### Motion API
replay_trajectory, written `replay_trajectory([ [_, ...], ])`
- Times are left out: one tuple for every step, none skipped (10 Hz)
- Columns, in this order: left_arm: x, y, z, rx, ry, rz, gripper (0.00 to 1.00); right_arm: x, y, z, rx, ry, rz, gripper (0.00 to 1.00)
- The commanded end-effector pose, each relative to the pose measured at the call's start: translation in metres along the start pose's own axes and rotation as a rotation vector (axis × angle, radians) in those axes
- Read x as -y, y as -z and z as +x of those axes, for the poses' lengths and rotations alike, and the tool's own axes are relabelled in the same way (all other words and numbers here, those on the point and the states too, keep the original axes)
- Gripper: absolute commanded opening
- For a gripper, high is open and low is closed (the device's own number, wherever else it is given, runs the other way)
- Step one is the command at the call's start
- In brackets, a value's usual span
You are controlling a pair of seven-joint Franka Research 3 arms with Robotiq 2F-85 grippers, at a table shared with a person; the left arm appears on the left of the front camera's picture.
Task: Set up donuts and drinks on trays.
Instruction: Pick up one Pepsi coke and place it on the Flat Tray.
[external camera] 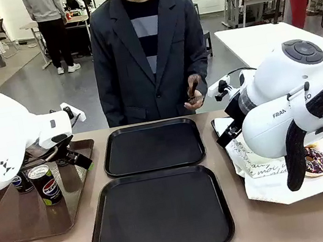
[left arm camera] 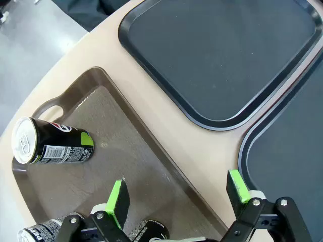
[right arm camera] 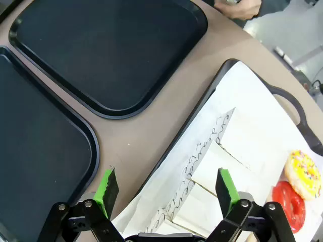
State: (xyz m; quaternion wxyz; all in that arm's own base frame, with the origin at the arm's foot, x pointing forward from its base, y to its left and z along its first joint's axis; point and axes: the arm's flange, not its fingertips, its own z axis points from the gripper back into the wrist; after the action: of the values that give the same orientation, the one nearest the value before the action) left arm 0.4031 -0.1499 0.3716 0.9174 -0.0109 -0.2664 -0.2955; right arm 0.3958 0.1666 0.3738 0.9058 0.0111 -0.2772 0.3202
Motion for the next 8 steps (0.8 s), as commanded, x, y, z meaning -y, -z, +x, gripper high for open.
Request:
replay_trajectory([
  [0.0001,0.0,0.0,0.0,0.0,0.0,1.0,0.0,0.0,0.0,0.0,0.0,0.0,1.0],
  [0.0001,0.0,0.0,0.0,0.0,0.0,1.0,0.0,0.0,0.0,0.0,0.0,0.0,1.0],
  [0.0001,0.0,0.0,0.0,0.0,0.0,1.0,0.0,0.0,0.0,0.0,0.0,0.0,1.0],
  [0.0001,0.0,0.0,0.0,0.0,0.0,1.0,0.0,0.0,0.0,0.0,0.0,0.0,1.0],
  [0.0001,0.0,0.0,0.0,0.0,0.0,1.0,0.0,0.0,0.0,0.0,0.0,0.0,1.0],
  [0.0001,0.0,0.0,0.0,0.0,0.0,1.0,0.0,0.0,0.0,0.0,0.0,0.0,1.0],
  [0.0001,0.0,0.0,0.0,0.0,0.0,1.0,0.0,0.0,0.0,0.0,0.0,0.0,1.0],
  [0.0001,0.0,0.0,0.0,0.0,0.0,1.0,0.0,0.0,0.0,0.0,0.0,0.0,1.0],
])
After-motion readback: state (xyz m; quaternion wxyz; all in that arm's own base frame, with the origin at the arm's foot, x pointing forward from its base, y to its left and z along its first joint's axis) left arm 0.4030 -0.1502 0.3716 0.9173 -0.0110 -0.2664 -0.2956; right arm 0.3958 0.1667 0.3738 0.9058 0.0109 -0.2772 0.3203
